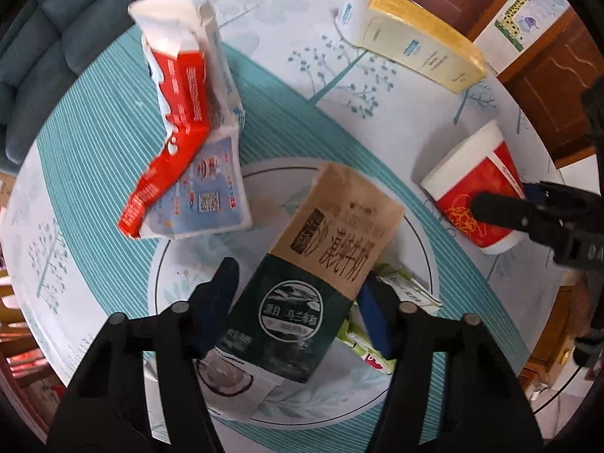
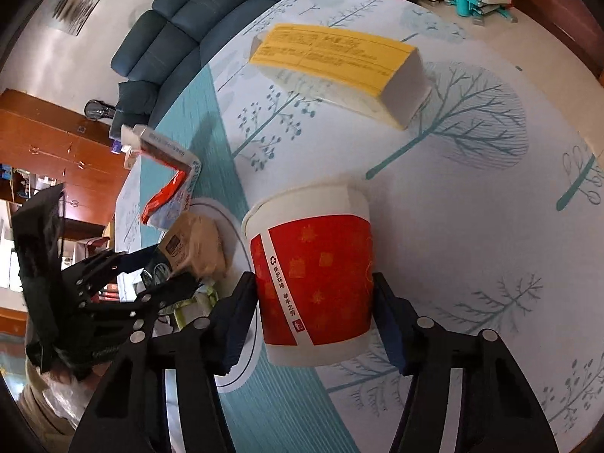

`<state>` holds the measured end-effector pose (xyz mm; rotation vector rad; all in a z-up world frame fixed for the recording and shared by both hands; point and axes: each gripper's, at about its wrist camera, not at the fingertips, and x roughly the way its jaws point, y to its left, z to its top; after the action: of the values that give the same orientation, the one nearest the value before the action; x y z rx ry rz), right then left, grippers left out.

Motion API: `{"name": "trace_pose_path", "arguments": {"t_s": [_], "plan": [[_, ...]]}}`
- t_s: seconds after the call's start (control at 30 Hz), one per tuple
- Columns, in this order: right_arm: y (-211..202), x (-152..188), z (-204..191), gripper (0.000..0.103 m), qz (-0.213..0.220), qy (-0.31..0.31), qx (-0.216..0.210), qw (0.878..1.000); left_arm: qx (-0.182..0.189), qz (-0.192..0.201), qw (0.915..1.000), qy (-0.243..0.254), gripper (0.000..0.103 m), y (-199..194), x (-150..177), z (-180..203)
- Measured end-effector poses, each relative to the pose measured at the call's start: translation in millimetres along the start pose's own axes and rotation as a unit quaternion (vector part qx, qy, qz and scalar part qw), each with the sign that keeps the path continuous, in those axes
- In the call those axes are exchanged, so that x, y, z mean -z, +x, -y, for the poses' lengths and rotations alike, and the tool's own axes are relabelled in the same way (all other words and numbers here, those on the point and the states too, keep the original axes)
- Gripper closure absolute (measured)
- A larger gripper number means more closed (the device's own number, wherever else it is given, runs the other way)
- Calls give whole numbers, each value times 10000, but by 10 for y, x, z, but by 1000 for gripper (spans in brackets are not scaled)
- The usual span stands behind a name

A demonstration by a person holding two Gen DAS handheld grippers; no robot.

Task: Collect trash
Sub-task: 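Grasp the brown-green milk carton with the left gripper while the right gripper grasps the red paper cup, then carry the brown-green carton and red cup from the table over the trash bin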

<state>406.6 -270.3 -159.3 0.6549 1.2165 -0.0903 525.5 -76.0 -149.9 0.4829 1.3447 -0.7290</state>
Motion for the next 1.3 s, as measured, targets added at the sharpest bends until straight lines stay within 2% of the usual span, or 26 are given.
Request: {"name": "trace_pose_path", "arguments": {"t_s": [0.1, 0.27, 0.53, 0.7, 0.83, 1.1, 1.3], "plan": [[-68, 110, -24, 46, 144, 45, 46, 9999, 96, -10, 9999, -86, 57, 14, 9, -13], [-316, 310, -81, 48, 494, 136, 40, 9987, 105, 181, 9992, -329, 59, -110, 114, -8], [-912, 790, -313, 48, 994, -38, 103, 9950, 108, 871, 9941, -644, 59, -741, 397, 104], [-1244, 1138, -394, 48, 1090, -159, 11, 9939, 216, 1137, 9904, -760, 59, -1149, 602, 244], [-1490, 1444, -420, 48, 1108, -238, -72, 9935, 340, 1282, 9875, -855, 59, -1464, 884, 345], [-2046, 1958, -244, 48, 1304, -546, -186, 9898, 514, 1434, 9838, -943, 59, -1909, 1450, 878], [-2386, 2181, 173, 48, 1298, -849, -535, 9865, 414, 1456, 9808, -1230, 59, -2004, 1803, 1561]]}}
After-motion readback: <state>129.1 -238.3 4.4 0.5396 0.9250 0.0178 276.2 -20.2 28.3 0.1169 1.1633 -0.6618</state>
